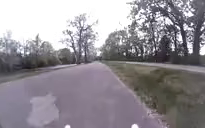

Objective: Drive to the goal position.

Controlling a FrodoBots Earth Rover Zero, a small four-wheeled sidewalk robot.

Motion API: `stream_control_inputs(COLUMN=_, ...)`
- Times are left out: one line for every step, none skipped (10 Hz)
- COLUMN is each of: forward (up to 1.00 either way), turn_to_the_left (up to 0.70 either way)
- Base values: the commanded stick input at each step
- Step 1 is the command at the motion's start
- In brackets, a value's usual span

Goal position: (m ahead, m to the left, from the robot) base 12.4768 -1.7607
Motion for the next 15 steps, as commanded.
stream_control_inputs(forward=1.0, turn_to_the_left=0.0)
stream_control_inputs(forward=1.0, turn_to_the_left=0.0)
stream_control_inputs(forward=1.0, turn_to_the_left=0.0)
stream_control_inputs(forward=1.0, turn_to_the_left=0.0)
stream_control_inputs(forward=1.0, turn_to_the_left=0.0)
stream_control_inputs(forward=1.0, turn_to_the_left=0.0)
stream_control_inputs(forward=1.0, turn_to_the_left=0.0)
stream_control_inputs(forward=1.0, turn_to_the_left=0.0)
stream_control_inputs(forward=1.0, turn_to_the_left=-0.03)
stream_control_inputs(forward=1.0, turn_to_the_left=-0.4)
stream_control_inputs(forward=1.0, turn_to_the_left=-0.4)
stream_control_inputs(forward=1.0, turn_to_the_left=-0.4)
stream_control_inputs(forward=1.0, turn_to_the_left=-0.17)
stream_control_inputs(forward=1.0, turn_to_the_left=0.0)
stream_control_inputs(forward=1.0, turn_to_the_left=0.0)
